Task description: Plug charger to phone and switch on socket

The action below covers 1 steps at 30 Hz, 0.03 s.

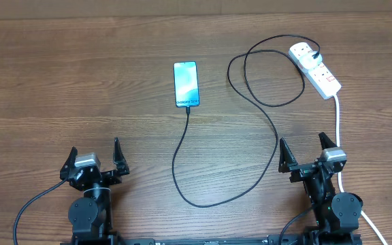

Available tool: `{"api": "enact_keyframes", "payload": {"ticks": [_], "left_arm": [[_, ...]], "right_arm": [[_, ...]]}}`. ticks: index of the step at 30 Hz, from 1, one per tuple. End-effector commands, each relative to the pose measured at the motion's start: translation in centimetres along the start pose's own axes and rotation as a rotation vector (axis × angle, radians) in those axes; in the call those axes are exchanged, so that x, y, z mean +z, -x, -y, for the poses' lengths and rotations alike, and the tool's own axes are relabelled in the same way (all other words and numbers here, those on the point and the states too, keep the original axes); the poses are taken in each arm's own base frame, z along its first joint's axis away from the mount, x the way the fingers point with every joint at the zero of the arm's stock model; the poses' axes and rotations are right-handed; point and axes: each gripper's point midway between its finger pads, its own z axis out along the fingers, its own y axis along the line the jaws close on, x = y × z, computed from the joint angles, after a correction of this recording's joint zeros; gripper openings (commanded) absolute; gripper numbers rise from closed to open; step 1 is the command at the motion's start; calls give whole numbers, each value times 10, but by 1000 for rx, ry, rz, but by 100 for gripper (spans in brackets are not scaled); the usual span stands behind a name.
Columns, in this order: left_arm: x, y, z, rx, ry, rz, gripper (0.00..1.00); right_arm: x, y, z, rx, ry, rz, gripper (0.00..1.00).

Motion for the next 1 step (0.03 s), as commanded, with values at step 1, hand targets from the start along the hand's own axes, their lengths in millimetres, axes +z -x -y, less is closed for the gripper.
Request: {"api": "enact_keyframes", "payload": {"ticks": [1], "left_arm": [[0,1,-2,21,6,8,100]], "right_arm": [[0,-3,-1,3,2,1,100]]}}
